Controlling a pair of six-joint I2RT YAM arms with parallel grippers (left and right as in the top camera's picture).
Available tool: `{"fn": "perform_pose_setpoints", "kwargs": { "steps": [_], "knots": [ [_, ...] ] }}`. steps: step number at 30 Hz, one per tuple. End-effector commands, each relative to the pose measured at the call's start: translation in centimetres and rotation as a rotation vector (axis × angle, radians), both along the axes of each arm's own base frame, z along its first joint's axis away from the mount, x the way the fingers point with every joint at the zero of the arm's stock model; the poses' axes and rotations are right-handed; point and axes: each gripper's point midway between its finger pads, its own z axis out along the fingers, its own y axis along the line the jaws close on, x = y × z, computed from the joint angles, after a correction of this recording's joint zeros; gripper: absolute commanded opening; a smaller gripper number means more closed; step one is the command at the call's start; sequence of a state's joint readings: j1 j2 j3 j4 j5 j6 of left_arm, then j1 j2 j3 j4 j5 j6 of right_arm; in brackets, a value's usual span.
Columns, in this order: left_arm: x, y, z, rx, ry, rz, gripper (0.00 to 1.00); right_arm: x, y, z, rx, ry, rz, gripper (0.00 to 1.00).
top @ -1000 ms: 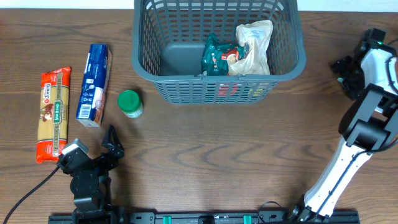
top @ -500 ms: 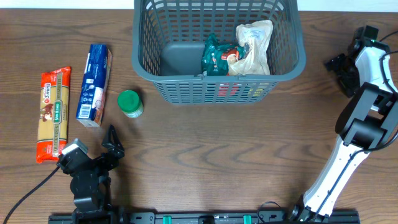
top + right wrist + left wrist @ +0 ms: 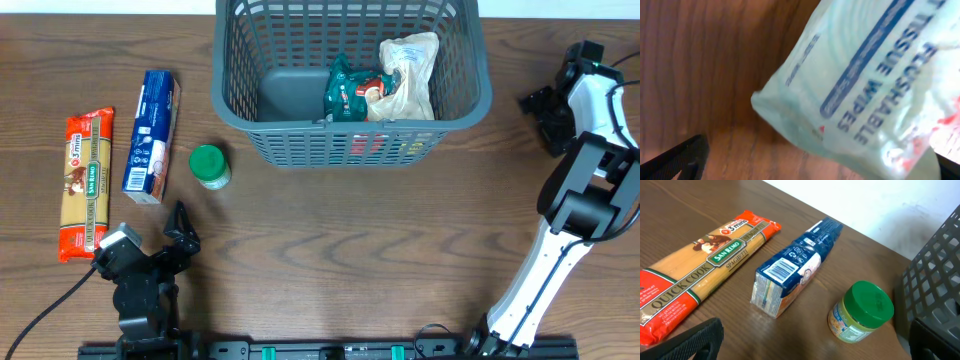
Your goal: Pack container
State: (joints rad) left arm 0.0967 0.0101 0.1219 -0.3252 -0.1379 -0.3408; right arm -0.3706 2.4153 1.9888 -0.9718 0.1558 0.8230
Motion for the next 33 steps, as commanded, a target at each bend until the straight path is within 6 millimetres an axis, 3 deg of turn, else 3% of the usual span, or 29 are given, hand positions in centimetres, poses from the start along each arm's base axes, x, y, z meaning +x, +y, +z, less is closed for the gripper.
{"fn": "perform_pose_setpoints", "kwargs": {
  "steps": [1,19,28,33],
  "knots": [
    [-0.1,0.2,-1.0,-0.006,0.018,0.011,0.98,0.3,1.7,-1.6,0.023,0.026,0.016,0.99],
    [-0.1,0.2,-1.0,-0.006,0.019,0.011,0.99,0.3,1.4,-1.3,0.003,0.028,0.018,0.99],
    [-0.1,0.2,-1.0,-0.006,0.018,0.011,0.99,1.1,-1.1,3.2,-0.115,-0.052,0.0,0.99],
    [-0.1,0.2,-1.0,-0.006,0.019,0.011,0.98,0.5,-2.9,4.9,-0.109,-0.098,-0.079,0.99]
  ]
}}
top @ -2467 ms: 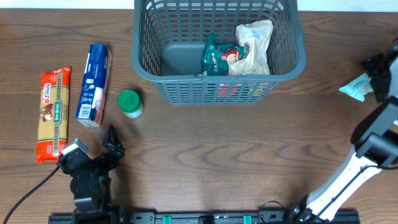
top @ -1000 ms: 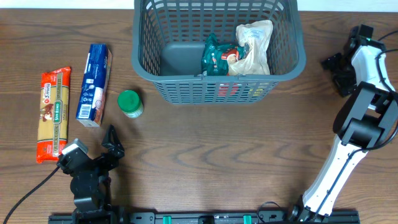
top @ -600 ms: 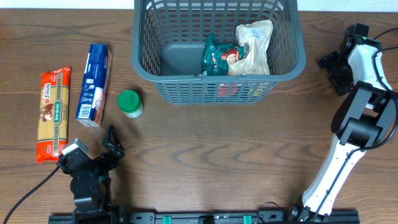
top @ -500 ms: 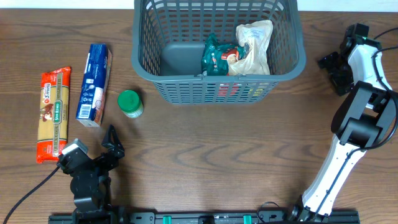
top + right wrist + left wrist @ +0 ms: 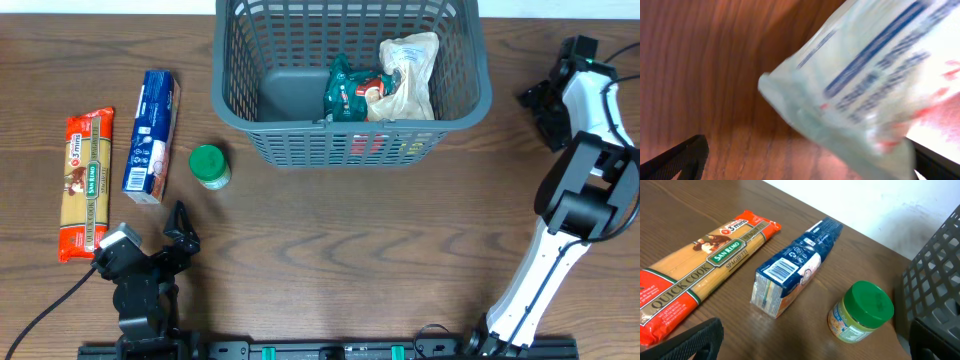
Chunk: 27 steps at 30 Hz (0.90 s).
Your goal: Pack container
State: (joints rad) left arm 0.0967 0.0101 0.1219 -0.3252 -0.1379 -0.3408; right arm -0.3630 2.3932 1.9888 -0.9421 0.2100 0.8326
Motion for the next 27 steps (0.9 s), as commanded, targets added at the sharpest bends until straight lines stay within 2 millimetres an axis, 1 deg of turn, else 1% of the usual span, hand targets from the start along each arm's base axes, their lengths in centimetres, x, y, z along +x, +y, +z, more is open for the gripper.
{"fn": "perform_pose_setpoints", "kwargs": {
  "steps": [1,5,13,20,27],
  "knots": [
    [-0.1,0.2,-1.0,-0.006,0.019,0.011,0.98,-0.5,-2.5,3.6,-0.039,-0.07,-0.08,0.99],
    [-0.1,0.2,-1.0,-0.005,0.019,0.01,0.99,-2.0,-4.0,3.4,-0.014,-0.062,-0.154,0.99],
    [-0.1,0.2,-1.0,-0.006,0.019,0.011,0.99,-3.5,-6.5,3.3,0.005,-0.072,-0.22,0.99],
    [-0.1,0.2,-1.0,-0.006,0.019,0.011,0.99,-3.6,-7.0,3.2,0.003,-0.077,-0.229,0.99],
    [-0.1,0.2,-1.0,-0.006,0.019,0.011,0.99,-3.9,-6.6,1.3,0.029,-0.053,-0.243,0.99]
  ]
}}
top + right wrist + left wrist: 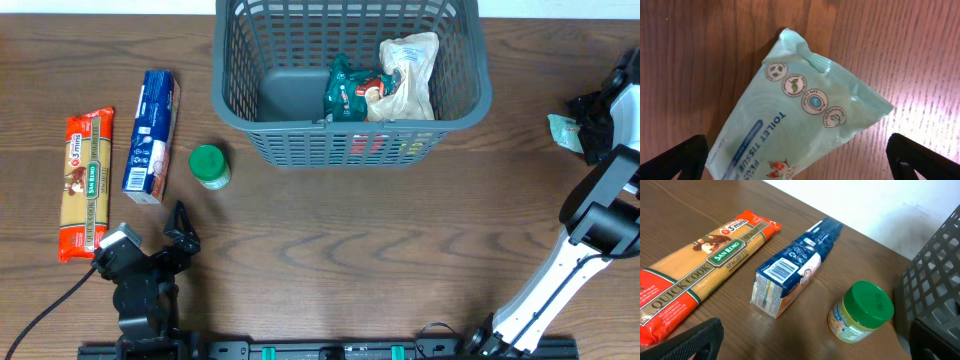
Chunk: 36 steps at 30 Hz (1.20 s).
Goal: Pack container
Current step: 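Carry the wipes packet left into the grey basket and release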
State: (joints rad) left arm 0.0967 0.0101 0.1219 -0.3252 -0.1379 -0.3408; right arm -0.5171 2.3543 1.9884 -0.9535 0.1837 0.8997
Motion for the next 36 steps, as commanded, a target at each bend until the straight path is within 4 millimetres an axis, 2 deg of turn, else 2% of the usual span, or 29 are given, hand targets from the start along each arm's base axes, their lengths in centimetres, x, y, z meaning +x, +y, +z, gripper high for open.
{"fn": "perform_pose_setpoints", "kwargs": {
  "steps": [1,8,12,13,14,16,17,21,24,27,30,32,36],
  "knots": [
    [-0.1,0.2,-1.0,-0.006,0.018,0.011,0.98,-0.3,0.0,-0.7,0.01,-0.002,-0.033,0.99],
    [-0.1,0.2,-1.0,-0.006,0.019,0.011,0.99,-0.4,0.0,-1.9,0.013,-0.009,-0.035,0.99],
    [-0.1,0.2,-1.0,-0.006,0.019,0.011,0.99,-0.9,0.2,-2.8,0.02,0.003,-0.035,0.9],
    [-0.1,0.2,-1.0,-0.006,0.019,0.011,0.99,-1.0,0.3,-3.1,0.021,0.006,-0.035,0.83],
    [-0.1,0.2,-1.0,-0.006,0.019,0.011,0.99,-1.1,0.4,-3.5,0.024,0.009,-0.035,0.68],
    [-0.1,0.2,-1.0,-0.006,0.019,0.011,0.99,-1.6,0.6,-4.2,0.031,0.021,-0.035,0.18],
    [-0.1,0.2,-1.0,-0.006,0.019,0.011,0.98,-1.7,0.7,-4.4,0.033,0.025,-0.035,0.01],
    [-0.1,0.2,-1.0,-0.006,0.019,0.011,0.99,-1.6,0.8,-4.6,0.027,0.032,0.012,0.01],
    [-0.1,0.2,-1.0,-0.006,0.019,0.011,0.99,-0.6,0.8,-3.5,0.018,0.004,0.082,0.01],
    [-0.1,0.2,-1.0,-0.006,0.019,0.011,0.99,0.7,0.9,-0.7,-0.022,-0.043,0.141,0.01],
    [-0.1,0.2,-1.0,-0.006,0.019,0.011,0.99,3.7,1.9,4.0,-0.072,-0.17,0.281,0.01],
    [-0.1,0.2,-1.0,-0.006,0.019,0.011,0.99,6.4,3.8,8.6,-0.091,-0.319,0.445,0.01],
    [-0.1,0.2,-1.0,-0.006,0.019,0.011,0.99,8.7,8.6,17.7,-0.124,-0.561,0.671,0.01]
  ]
}}
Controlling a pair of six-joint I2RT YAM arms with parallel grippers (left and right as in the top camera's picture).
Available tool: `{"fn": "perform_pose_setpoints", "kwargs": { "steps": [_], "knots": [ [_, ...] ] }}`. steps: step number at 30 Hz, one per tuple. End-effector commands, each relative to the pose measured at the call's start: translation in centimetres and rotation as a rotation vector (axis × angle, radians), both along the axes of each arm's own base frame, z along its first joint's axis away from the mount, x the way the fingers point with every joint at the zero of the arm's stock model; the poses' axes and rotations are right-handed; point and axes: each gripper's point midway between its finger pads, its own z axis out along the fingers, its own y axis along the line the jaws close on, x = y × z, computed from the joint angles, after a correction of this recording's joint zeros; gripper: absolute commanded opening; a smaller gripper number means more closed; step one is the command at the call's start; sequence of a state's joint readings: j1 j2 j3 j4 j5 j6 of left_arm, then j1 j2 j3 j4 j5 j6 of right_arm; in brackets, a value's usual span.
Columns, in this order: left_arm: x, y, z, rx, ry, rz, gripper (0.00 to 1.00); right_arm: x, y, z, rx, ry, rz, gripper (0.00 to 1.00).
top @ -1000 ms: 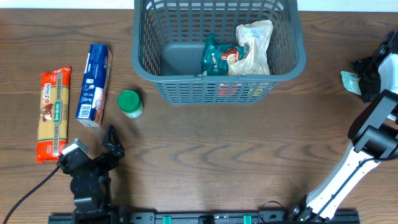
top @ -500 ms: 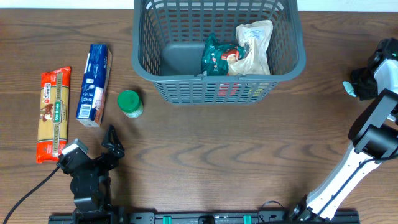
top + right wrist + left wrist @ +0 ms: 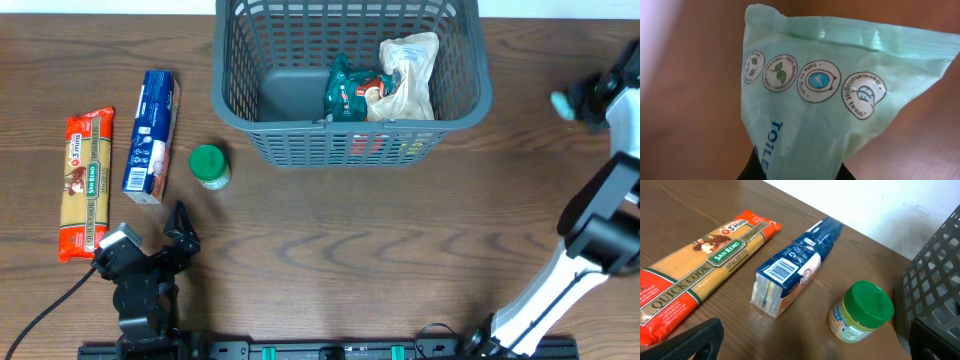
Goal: Pack container
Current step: 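Carry the wipes packet left into the grey basket and release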
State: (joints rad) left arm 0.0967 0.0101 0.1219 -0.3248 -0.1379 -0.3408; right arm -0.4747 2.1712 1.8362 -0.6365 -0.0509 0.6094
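A grey mesh basket stands at the back centre, with a green packet and a pale bag inside. At the far right my right gripper is shut on a pale green pack of toilet tissue wipes, which shows as a small patch of wipes pack off the basket's right side. On the left lie a spaghetti pack, a blue box and a green-lidded jar. My left gripper rests open near the front left, short of them.
The basket's right wall lies between the held pack and the basket's inside. A dark corner of the basket fills the right of the left wrist view. The right arm runs down the table's right side.
My right gripper was open over the wipes pack lying on the table. Now it is shut on the pack, and the pack sits farther toward the back. The left arm has not moved.
My right gripper was open close over the wipes pack at the far right, hiding it from overhead, at the first two moments. Then it stood farther right with the pack lying in plain view below it. Now it holds the pack. The left items stayed put.
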Motion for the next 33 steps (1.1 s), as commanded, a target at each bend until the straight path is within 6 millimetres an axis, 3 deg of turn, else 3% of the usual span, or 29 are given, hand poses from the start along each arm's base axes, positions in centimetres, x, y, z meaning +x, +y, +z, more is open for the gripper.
{"fn": "perform_pose_setpoints", "kwargs": {
  "steps": [1,7,9,12,15,19,24,31,32,33],
  "knots": [
    [-0.1,0.2,-1.0,-0.006,0.019,0.011,0.99,2.1,6.2,12.7,-0.063,-0.272,0.3,0.01],
    [-0.1,0.2,-1.0,-0.006,0.019,0.011,0.98,0.3,15.8,25.2,-0.269,-0.494,0.6,0.01],
    [-0.1,0.2,-1.0,-0.006,0.019,0.011,0.99,-0.8,19.9,28.0,-0.339,-0.544,0.713,0.01],
    [-0.1,0.2,-1.0,-0.006,0.019,0.011,0.99,-2.3,25.6,29.9,-0.382,-0.583,0.863,0.01],
    [-0.1,0.2,-1.0,-0.006,0.019,0.011,0.98,-3.3,29.7,29.1,-0.364,-0.551,0.935,0.01],
    [-0.1,0.2,-1.0,-0.005,0.019,0.01,0.99,-4.5,33.1,25.4,-0.308,-0.414,1.008,0.01],
    [-0.1,0.2,-1.0,-0.006,0.019,0.011,0.99,-4.8,33.4,19.9,-0.284,-0.202,0.996,0.01],
    [-0.1,0.2,-1.0,-0.006,0.019,0.011,0.99,-5.1,33.5,14.8,-0.212,-0.036,1.014,0.02],
    [-0.1,0.2,-1.0,-0.006,0.019,0.011,0.99,-5.1,33.5,14.4,-0.205,-0.024,1.017,0.17],
    [-0.1,0.2,-1.0,-0.006,0.019,0.011,0.99,-5.2,33.6,14.3,-0.196,-0.02,1.023,0.51]
  ]
}}
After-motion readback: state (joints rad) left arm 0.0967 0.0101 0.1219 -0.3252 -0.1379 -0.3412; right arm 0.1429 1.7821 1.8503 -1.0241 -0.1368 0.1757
